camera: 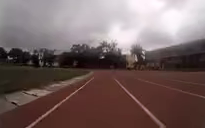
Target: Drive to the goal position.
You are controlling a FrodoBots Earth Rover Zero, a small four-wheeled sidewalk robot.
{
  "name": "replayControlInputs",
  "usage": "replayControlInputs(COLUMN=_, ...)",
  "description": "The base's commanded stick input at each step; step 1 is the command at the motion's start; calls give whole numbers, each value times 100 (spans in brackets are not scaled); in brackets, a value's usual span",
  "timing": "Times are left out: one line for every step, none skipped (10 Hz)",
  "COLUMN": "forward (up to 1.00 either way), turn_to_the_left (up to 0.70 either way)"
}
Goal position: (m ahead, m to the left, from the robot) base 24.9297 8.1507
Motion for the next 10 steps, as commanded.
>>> replayControlInputs(forward=70, turn_to_the_left=0)
replayControlInputs(forward=70, turn_to_the_left=0)
replayControlInputs(forward=70, turn_to_the_left=0)
replayControlInputs(forward=70, turn_to_the_left=0)
replayControlInputs(forward=70, turn_to_the_left=0)
replayControlInputs(forward=70, turn_to_the_left=4)
replayControlInputs(forward=70, turn_to_the_left=2)
replayControlInputs(forward=70, turn_to_the_left=1)
replayControlInputs(forward=70, turn_to_the_left=1)
replayControlInputs(forward=70, turn_to_the_left=6)
